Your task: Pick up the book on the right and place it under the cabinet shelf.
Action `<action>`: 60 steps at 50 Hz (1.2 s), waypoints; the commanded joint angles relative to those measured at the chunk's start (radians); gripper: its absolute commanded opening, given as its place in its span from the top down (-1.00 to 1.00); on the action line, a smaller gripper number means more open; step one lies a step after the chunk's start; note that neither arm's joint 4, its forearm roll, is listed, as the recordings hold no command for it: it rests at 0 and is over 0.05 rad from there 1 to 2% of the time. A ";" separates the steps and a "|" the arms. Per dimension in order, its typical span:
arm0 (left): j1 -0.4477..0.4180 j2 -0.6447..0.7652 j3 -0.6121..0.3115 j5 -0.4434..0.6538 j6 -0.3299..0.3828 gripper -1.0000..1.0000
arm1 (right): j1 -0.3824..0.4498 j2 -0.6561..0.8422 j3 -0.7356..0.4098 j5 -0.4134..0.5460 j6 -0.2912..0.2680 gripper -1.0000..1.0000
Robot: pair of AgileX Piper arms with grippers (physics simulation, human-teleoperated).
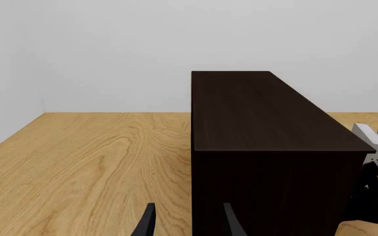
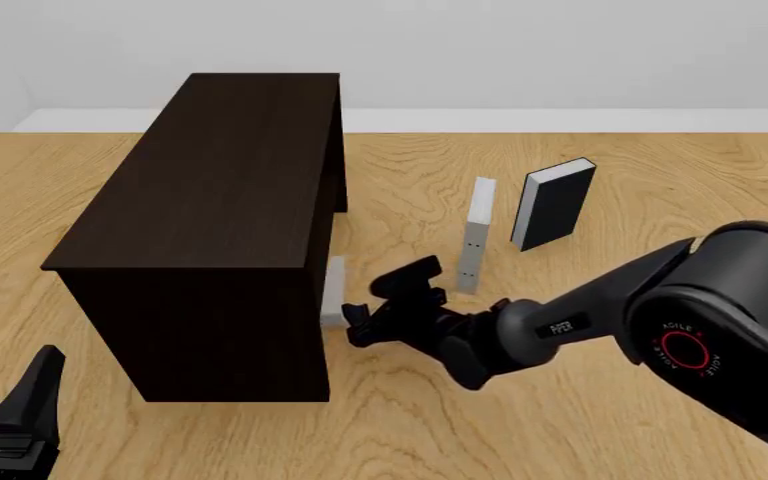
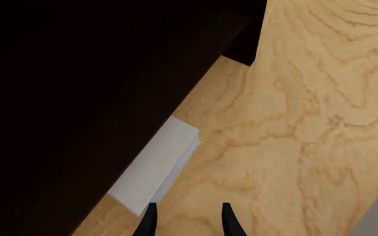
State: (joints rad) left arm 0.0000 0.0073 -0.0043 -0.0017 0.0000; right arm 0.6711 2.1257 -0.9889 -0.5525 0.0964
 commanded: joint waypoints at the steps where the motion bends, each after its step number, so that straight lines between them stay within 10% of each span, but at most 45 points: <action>1: 0.000 0.000 0.000 0.000 0.000 -1.00 | 0.024 0.005 -0.027 0.008 0.019 -1.00; 60: 0.000 0.000 0.000 0.000 0.000 -1.00 | 0.068 -0.008 -0.068 0.030 0.019 -1.00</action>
State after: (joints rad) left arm 0.0000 0.0073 -0.0043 -0.0017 0.0000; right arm 0.7245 2.1437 -1.0531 -0.5149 0.1079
